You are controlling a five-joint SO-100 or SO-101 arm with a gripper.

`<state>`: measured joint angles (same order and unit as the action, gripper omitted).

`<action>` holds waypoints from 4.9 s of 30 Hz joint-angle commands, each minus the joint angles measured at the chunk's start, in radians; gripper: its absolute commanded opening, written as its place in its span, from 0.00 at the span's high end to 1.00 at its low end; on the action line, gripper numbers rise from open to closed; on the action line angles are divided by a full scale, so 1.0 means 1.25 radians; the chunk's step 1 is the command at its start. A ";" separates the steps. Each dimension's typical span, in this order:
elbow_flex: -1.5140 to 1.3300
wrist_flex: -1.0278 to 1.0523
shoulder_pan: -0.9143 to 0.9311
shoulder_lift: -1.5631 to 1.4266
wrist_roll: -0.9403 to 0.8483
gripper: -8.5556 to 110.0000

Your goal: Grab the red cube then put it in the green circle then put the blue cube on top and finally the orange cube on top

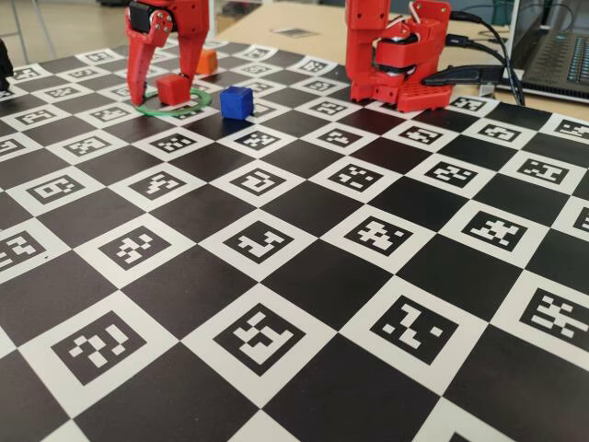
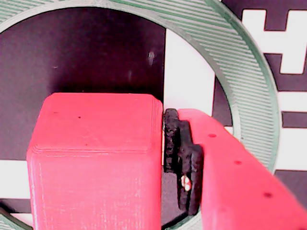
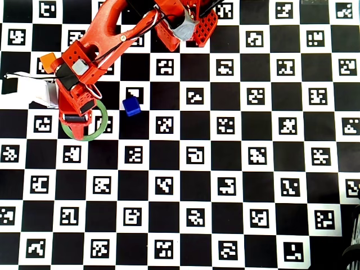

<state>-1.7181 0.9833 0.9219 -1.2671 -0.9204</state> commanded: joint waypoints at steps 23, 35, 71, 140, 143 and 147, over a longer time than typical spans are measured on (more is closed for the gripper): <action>0.299 0.302 0.007 -0.178 0.059 0.50; 0.320 0.503 -0.018 -0.274 0.085 0.52; -0.263 0.320 -0.227 -0.569 0.188 0.49; -0.511 -0.048 -0.177 -0.449 -0.055 0.49; -0.512 -0.053 -0.179 -0.449 -0.071 0.49; -0.512 -0.060 -0.182 -0.449 -0.074 0.49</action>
<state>-2.3639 0.9204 0.6980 -1.8132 -1.0094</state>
